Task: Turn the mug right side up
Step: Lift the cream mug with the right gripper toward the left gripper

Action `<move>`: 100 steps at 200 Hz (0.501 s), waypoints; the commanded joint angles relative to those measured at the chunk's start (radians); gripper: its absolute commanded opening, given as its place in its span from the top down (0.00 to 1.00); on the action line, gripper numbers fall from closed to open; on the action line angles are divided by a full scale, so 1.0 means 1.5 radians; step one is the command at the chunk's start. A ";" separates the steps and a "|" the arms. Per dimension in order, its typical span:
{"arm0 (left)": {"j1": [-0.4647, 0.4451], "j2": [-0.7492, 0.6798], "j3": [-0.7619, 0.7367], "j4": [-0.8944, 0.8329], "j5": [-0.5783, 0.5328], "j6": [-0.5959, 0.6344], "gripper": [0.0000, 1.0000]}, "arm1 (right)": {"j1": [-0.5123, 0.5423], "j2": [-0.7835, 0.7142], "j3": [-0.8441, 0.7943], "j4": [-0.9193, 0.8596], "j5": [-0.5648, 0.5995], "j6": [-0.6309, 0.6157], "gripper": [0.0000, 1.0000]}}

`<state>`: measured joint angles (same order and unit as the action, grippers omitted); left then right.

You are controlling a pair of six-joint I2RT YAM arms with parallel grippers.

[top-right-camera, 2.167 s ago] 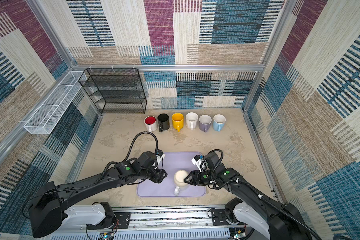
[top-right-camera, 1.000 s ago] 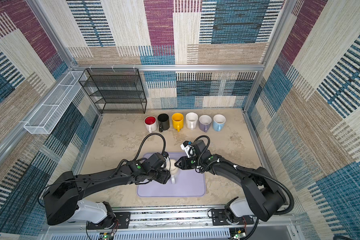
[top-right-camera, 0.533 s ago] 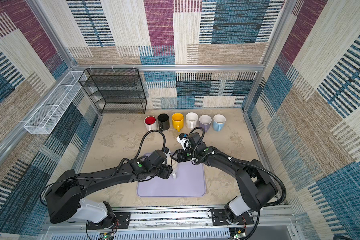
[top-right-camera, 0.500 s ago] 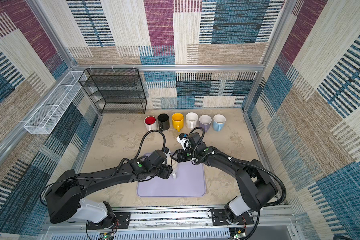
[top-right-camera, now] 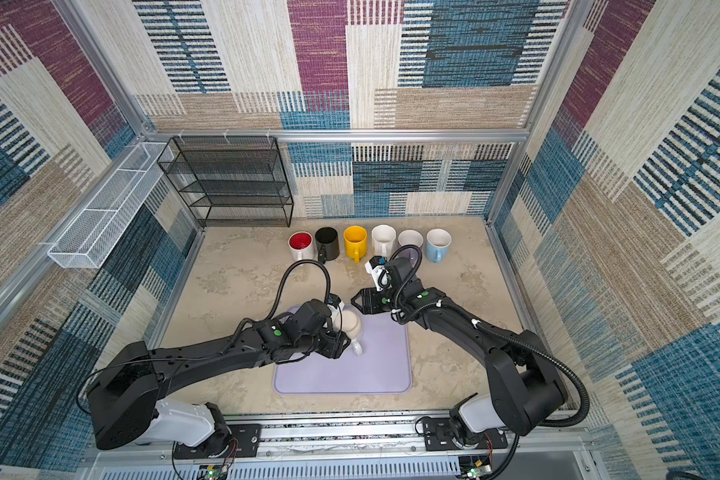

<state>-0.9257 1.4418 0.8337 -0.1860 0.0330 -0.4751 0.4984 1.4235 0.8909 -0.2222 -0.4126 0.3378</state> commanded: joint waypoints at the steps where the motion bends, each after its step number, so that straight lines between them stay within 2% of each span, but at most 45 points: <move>1: -0.002 0.007 0.003 0.039 0.033 -0.009 0.34 | -0.003 -0.012 0.004 -0.012 0.021 -0.010 0.39; 41: -0.004 -0.001 -0.001 0.062 0.055 0.003 0.34 | -0.007 -0.025 0.005 -0.031 0.025 -0.019 0.39; 63: -0.005 -0.022 -0.011 0.054 0.036 0.007 0.34 | -0.007 -0.032 0.004 -0.051 0.025 -0.037 0.39; 100: 0.000 -0.072 -0.019 -0.008 -0.044 0.029 0.34 | -0.007 -0.071 0.003 -0.102 0.028 -0.065 0.38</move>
<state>-0.9314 1.3743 0.8101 -0.1417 0.0605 -0.4648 0.4889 1.3529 0.8909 -0.3206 -0.3832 0.2844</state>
